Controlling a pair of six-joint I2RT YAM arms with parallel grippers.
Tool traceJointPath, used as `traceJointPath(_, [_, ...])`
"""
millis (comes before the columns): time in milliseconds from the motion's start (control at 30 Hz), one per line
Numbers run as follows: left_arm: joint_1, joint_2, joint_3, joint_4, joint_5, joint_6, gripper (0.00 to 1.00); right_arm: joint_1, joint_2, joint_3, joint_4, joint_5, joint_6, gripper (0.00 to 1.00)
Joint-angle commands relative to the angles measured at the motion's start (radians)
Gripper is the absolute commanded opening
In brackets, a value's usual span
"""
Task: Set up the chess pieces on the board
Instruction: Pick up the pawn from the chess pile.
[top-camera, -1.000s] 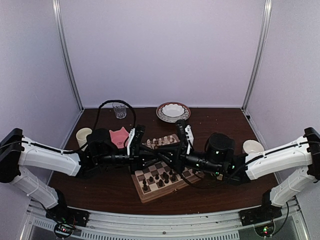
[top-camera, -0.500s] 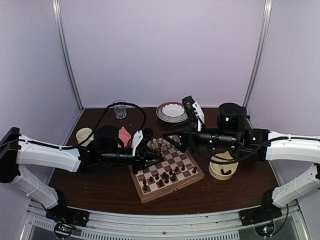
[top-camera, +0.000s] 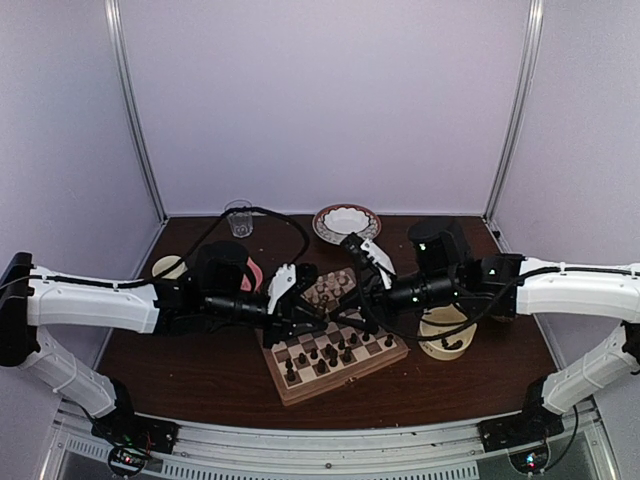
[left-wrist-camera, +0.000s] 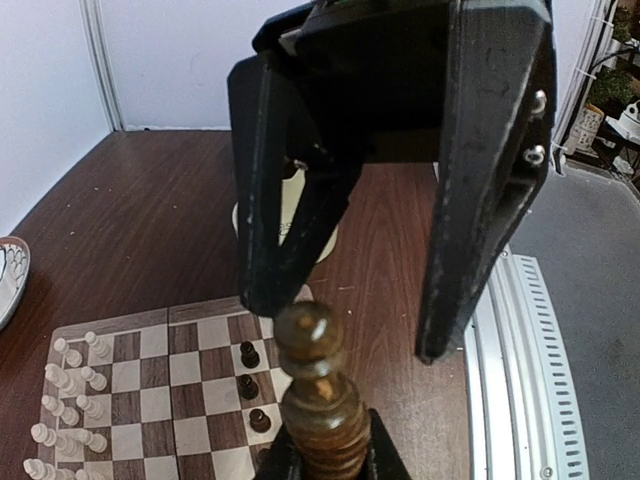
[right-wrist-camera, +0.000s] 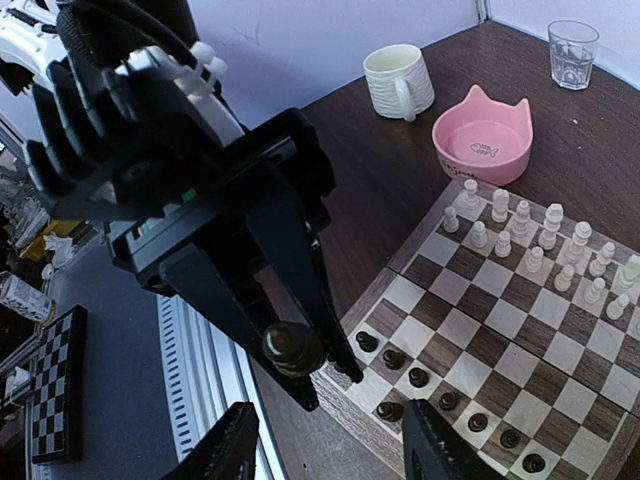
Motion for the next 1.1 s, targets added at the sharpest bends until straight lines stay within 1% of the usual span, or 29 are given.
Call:
traceJointPath(0, [-0.008, -0.014, 0.023, -0.032, 0.048, 0.037, 0.05, -0.001, -0.026, -0.014, 0.034, -0.078, -0.032, 0.52])
traceJointPath(100, [-0.015, -0.008, 0.031, -0.047, 0.043, 0.047, 0.05, -0.001, -0.034, -0.021, 0.044, -0.058, -0.032, 0.5])
traceJointPath(233, [-0.03, 0.004, 0.058, -0.092, 0.04, 0.066, 0.05, -0.001, -0.036, -0.019, 0.032, -0.027, -0.04, 0.41])
traceJointPath(733, [-0.034, 0.028, 0.07, -0.089, 0.044, 0.05, 0.05, 0.001, -0.017, -0.03, 0.08, -0.132, -0.051, 0.41])
traceJointPath(900, [-0.037, 0.029, 0.072, -0.089, 0.047, 0.049, 0.05, 0.001, 0.001, -0.022, 0.082, -0.138, -0.049, 0.34])
traceJointPath(1067, [-0.041, 0.033, 0.074, -0.089, 0.048, 0.046, 0.05, 0.001, 0.011, -0.02, 0.09, -0.149, -0.048, 0.34])
